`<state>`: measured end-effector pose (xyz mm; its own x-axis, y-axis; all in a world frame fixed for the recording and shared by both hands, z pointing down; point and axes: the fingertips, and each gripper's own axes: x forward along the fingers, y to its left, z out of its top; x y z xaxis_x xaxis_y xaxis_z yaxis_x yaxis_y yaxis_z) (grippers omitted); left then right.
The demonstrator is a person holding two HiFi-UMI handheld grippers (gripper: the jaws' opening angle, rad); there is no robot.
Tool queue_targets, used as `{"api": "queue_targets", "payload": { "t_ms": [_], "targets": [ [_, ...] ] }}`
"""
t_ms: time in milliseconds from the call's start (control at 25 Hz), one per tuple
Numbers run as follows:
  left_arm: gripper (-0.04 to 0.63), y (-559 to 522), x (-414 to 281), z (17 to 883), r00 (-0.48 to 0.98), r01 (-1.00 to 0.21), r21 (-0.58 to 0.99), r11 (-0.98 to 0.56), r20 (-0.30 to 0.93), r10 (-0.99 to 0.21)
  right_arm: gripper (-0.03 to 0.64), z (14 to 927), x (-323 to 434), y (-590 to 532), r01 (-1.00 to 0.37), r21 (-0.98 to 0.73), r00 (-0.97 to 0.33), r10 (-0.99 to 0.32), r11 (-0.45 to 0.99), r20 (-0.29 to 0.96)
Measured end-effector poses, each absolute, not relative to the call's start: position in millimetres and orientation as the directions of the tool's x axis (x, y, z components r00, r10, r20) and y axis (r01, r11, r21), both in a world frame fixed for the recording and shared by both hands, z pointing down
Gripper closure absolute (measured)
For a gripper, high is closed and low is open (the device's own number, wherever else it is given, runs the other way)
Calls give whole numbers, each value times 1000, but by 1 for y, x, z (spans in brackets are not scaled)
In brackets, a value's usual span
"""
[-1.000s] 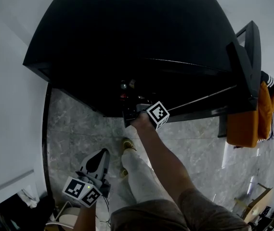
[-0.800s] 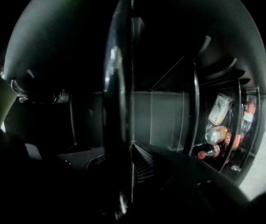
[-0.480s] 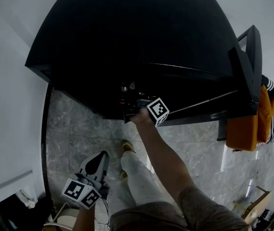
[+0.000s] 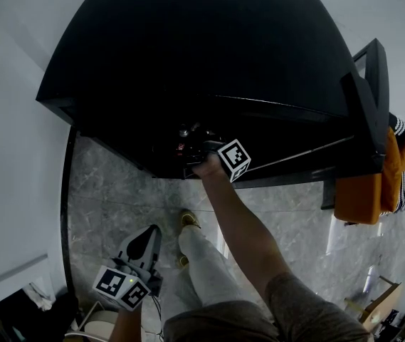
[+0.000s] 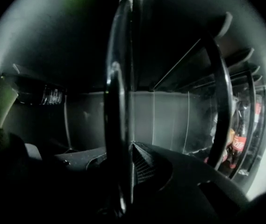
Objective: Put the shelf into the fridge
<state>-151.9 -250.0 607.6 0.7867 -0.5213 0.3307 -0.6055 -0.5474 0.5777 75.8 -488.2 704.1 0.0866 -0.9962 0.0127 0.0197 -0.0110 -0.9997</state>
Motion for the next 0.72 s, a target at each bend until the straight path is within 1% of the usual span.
{"api": "queue_targets", "payload": {
  "t_ms": [280, 520, 600, 680, 720],
  "targets": [
    [595, -250, -155, 610, 783, -609, 581, -540, 333, -525, 589, 703, 78, -493, -7, -1000, 91, -996, -8, 7],
    [595, -248, -156, 612, 784, -609, 581, -540, 338, -521, 586, 699, 74, -487, -63, -998, 64, -997, 28, -32],
    [595, -248, -155, 611, 784, -610, 581, -540, 341, -519, 568, 701, 70, -481, -40, -998, 56, -998, 38, -40],
    [595, -248, -153, 609, 785, -609, 579, -542, 341, -518, 525, 706, 66, -472, -23, -999, 43, -998, 44, -45],
    [595, -248, -151, 608, 786, -608, 577, -545, 339, -517, 518, 707, 64, -467, -17, -999, 37, -998, 49, -49]
  ]
}}
